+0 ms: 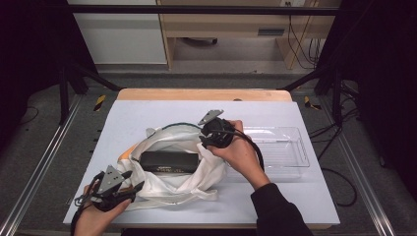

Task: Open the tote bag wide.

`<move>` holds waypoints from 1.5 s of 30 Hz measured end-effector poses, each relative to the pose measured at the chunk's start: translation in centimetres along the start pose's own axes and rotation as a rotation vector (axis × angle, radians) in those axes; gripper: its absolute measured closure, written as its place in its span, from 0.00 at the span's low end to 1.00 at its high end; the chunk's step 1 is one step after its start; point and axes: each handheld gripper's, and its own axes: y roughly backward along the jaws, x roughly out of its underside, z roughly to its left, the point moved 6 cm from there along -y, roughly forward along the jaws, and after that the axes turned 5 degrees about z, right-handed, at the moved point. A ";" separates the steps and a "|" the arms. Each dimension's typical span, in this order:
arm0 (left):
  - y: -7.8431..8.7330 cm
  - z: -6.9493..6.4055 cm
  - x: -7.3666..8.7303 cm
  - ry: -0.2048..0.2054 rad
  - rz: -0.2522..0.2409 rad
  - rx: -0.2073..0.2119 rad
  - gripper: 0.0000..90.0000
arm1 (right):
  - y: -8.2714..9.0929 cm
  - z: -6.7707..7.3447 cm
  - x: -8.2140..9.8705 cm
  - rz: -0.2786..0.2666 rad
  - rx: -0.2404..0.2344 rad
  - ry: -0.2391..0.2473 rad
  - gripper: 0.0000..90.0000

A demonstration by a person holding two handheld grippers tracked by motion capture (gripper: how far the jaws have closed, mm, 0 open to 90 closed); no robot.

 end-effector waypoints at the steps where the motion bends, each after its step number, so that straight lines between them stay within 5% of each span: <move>1: 0.2 0.4 -0.4 0.002 -0.005 -0.008 0.46 | 0.7 0.2 0.1 -0.021 -0.006 -0.006 0.51; 7: 0.3 2.6 -3.5 -0.010 -0.045 -0.056 0.39 | 3.9 2.0 1.8 -0.049 -0.015 -0.030 0.58; 13: -1.3 4.2 -5.2 -0.054 0.001 -0.087 0.41 | 4.8 2.2 4.1 -0.025 -0.006 -0.075 0.65; 21: -3.4 5.1 -4.4 -0.035 0.046 -0.064 0.56 | 3.5 1.7 5.2 0.007 -0.024 -0.136 0.67; 25: -3.6 5.5 -3.7 -0.025 0.065 -0.062 0.80 | 3.1 2.1 5.9 0.016 -0.032 -0.131 0.71; 27: -3.6 5.9 -3.3 -0.052 0.093 -0.096 0.90 | 3.1 2.4 6.1 0.005 -0.036 -0.127 0.71; 31: -3.5 6.7 -3.2 -0.028 0.071 -0.123 0.91 | 3.2 2.6 6.6 0.003 -0.032 -0.119 0.72; 36: -5.2 7.1 -1.8 -0.019 0.123 -0.121 0.91 | 3.2 2.8 7.0 0.006 -0.035 -0.115 0.71; 45: -5.0 7.1 -1.5 0.000 0.097 -0.094 0.90 | 4.2 3.5 6.5 -0.081 -0.051 -0.094 0.58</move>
